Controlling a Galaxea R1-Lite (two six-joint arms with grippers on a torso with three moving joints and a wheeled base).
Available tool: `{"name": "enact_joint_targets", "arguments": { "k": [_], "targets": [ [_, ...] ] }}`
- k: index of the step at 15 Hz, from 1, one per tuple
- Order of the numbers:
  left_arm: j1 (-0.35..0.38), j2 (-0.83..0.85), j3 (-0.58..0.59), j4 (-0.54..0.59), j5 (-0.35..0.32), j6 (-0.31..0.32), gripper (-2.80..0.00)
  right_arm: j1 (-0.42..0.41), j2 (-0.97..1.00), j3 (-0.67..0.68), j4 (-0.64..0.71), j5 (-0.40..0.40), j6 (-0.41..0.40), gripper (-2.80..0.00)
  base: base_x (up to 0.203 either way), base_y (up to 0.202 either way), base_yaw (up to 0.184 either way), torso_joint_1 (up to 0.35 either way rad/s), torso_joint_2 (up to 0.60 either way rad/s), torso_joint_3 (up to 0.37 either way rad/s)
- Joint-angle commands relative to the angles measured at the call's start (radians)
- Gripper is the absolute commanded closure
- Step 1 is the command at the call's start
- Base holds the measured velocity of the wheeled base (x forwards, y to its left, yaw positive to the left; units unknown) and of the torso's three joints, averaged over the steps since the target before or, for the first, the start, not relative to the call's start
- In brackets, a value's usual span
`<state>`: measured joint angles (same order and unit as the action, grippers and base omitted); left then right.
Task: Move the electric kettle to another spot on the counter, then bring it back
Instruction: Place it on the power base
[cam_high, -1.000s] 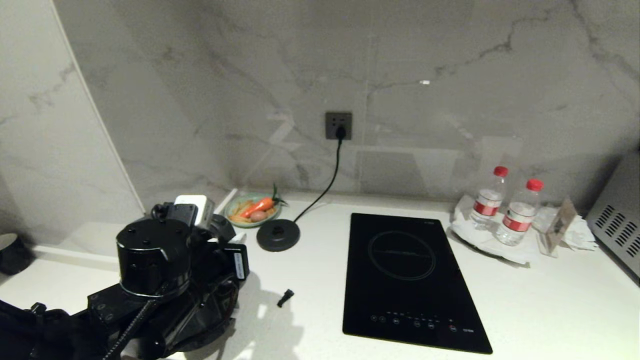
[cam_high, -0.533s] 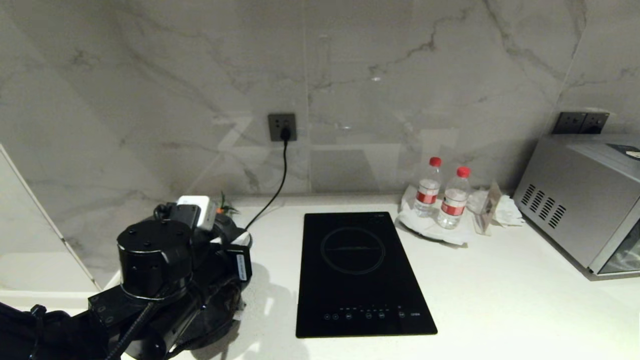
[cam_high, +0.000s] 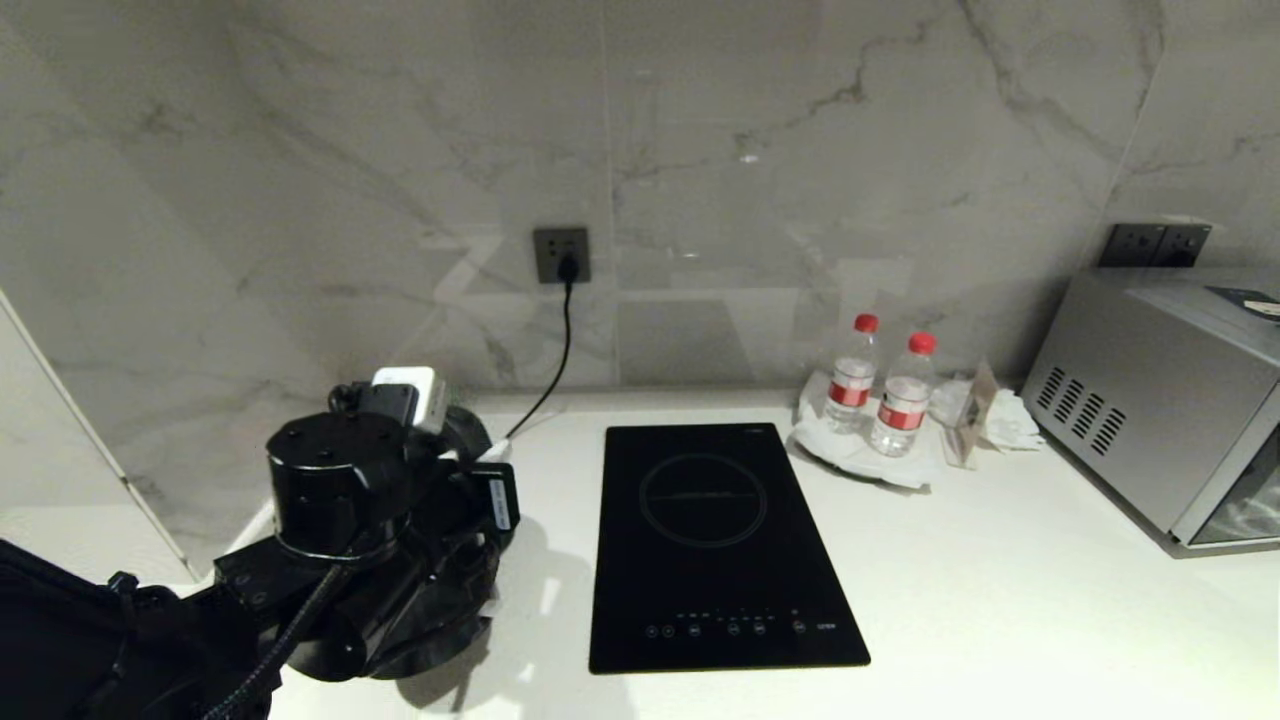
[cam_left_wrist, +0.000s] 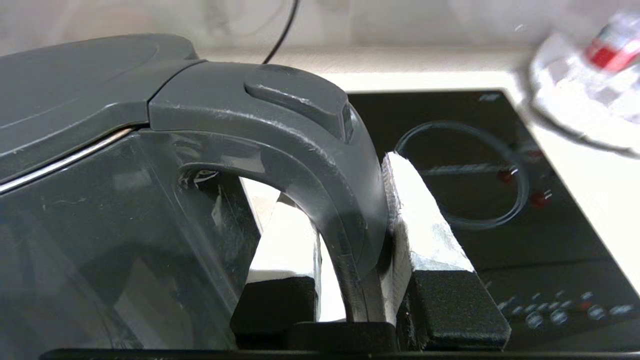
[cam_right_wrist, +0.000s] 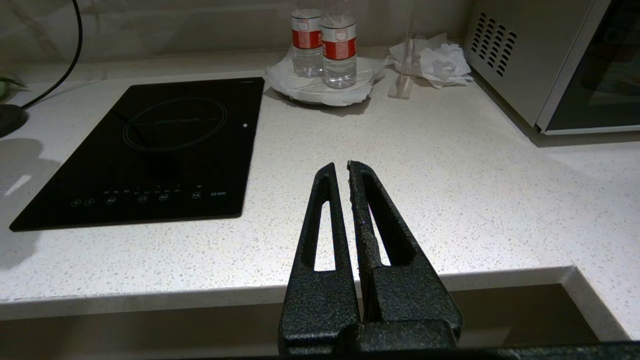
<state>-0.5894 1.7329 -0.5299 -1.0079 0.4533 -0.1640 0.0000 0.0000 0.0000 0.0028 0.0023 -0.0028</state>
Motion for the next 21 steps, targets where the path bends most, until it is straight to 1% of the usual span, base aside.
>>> {"name": "enact_joint_targets", "arguments": {
  "k": [1,10,16,21],
  "targets": [
    [0.013,0.034,-0.038,-0.005,0.001,-0.002,0.0,0.0,0.0,0.0,0.0,0.001,0.0,0.0,0.0,0.0,0.0,0.0,0.0,0.0],
    [0.023,0.033,-0.02,-0.012,0.004,0.004,0.0,0.0,0.0,0.0,0.0,0.001,0.0,0.0,0.0,0.0,0.0,0.0,0.0,0.0],
    [0.022,0.042,-0.022,-0.014,0.004,0.009,0.0,0.0,0.0,0.0,0.0,0.001,0.0,0.0,0.175,0.0,-0.002,0.009,0.0,0.002],
    [0.025,0.057,-0.04,-0.015,0.005,0.009,0.0,0.0,0.0,0.0,0.0,0.001,0.0,0.0,0.011,0.0,0.0,0.002,0.0,0.001]
  ]
}}
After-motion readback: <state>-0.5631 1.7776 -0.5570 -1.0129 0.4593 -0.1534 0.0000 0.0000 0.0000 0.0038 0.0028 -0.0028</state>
